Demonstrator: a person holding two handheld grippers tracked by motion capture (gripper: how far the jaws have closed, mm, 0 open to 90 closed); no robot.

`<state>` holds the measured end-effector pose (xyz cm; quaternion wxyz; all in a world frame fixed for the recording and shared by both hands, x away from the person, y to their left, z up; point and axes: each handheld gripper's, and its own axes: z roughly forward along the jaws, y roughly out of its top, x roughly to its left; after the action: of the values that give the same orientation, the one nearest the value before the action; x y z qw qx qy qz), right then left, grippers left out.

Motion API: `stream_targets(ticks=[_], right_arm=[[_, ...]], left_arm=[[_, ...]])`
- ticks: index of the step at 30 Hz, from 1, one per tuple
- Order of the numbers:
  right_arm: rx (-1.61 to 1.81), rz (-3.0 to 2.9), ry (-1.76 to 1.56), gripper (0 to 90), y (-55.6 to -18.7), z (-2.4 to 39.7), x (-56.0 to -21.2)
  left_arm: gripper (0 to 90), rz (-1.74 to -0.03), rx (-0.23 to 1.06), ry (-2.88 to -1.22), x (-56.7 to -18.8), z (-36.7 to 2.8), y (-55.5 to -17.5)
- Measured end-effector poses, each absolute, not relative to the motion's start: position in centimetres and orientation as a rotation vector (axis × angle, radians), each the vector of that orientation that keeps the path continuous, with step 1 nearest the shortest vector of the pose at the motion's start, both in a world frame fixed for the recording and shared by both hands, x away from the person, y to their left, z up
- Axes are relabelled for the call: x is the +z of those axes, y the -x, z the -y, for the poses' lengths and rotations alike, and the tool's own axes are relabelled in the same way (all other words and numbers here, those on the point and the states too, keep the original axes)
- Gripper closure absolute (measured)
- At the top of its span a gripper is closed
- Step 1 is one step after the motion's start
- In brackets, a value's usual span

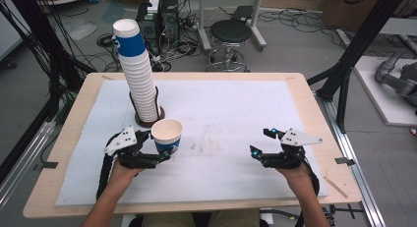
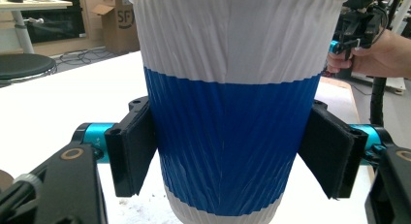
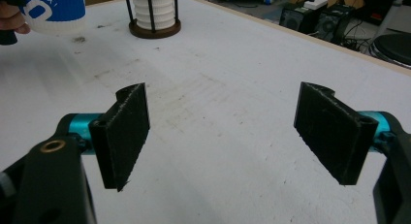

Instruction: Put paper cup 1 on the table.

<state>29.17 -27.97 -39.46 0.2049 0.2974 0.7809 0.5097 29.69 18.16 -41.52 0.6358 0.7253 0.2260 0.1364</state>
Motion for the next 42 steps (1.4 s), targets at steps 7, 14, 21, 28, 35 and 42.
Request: stream_targets(ticks=[7, 14, 21, 28, 35, 42], right_arm=[[1.421, -2.182, -0.828, 21.0, -29.1, 28.2, -39.6], [1.425, -2.174, -0.835, 21.0, -28.8, 28.8, -39.6], [1.439, -2.152, -0.846, 21.0, -28.8, 29.1, -39.4], [1.436, -2.162, -0.844, 21.0, -29.0, 29.0, -39.5], [1.444, -2.16, -0.853, 21.0, -29.0, 29.2, -39.5], [1.449, -2.154, -0.857, 21.0, -29.0, 29.5, -39.6]], left_arm=[[27.0, -0.52, 0.319, -1.652, -41.8, -18.0, -30.0], [27.1, -0.481, 0.315, -1.623, -41.4, -17.1, -31.2], [27.1, -0.481, 0.293, -1.593, -41.7, -15.1, -33.2], [27.1, -0.47, 0.29, -1.562, -41.7, -13.3, -36.2], [27.0, -0.538, 0.346, -1.603, -42.7, -11.6, -38.7], [26.7, -0.607, 0.341, -1.599, -43.9, -11.2, -40.3]])
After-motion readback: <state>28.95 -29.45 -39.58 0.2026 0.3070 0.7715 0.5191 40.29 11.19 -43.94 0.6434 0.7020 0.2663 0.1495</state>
